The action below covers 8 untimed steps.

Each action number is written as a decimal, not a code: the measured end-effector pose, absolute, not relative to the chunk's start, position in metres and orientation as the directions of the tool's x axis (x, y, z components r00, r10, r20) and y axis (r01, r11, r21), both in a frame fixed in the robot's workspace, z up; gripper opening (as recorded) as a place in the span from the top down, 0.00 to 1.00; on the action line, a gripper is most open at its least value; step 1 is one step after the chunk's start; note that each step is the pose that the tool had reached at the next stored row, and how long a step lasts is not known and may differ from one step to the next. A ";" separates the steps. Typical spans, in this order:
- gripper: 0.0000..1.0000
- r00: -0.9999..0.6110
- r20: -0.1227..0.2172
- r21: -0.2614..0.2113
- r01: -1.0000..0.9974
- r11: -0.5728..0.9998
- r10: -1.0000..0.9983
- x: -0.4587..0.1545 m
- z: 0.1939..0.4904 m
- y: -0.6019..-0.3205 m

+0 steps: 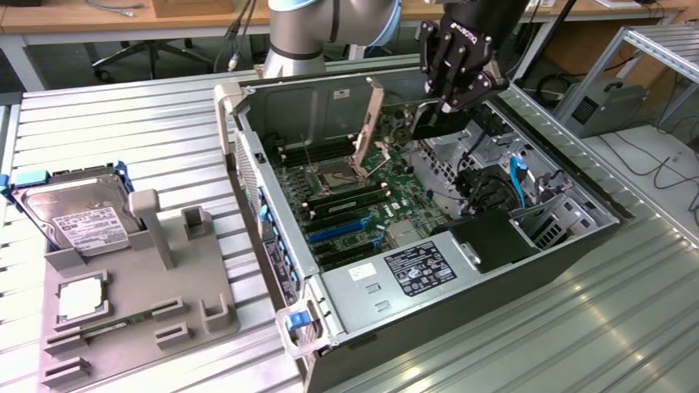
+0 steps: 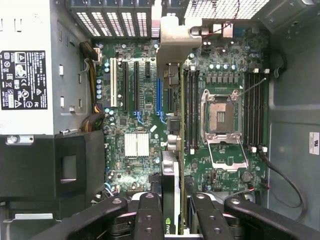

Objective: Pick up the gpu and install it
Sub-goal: 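Insert the gpu into the slot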

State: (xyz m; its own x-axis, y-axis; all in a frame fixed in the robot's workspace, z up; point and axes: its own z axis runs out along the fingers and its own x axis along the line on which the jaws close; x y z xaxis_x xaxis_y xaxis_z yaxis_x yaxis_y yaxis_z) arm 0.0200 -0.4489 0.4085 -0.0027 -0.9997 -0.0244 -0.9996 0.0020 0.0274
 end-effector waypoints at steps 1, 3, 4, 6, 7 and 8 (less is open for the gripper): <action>0.73 -0.003 -0.024 0.027 -1.000 0.002 -1.000 0.019 0.407 -0.449; 0.73 -0.003 -0.024 0.027 -1.000 0.002 -1.000 0.017 0.404 -0.449; 0.73 -0.003 -0.024 0.027 -1.000 0.002 -1.000 0.016 0.403 -0.449; 0.73 -0.003 -0.024 0.027 -1.000 0.002 -1.000 0.014 0.399 -0.449; 0.73 -0.003 -0.024 0.027 -1.000 0.002 -1.000 0.013 0.398 -0.449; 0.73 -0.003 -0.024 0.027 -1.000 0.002 -1.000 0.012 0.397 -0.449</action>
State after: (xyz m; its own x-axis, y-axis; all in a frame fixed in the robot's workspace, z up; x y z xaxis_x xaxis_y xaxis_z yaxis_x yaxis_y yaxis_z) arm 0.0123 -0.4489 0.3972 -0.0027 -0.9997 -0.0242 -0.9996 0.0020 0.0275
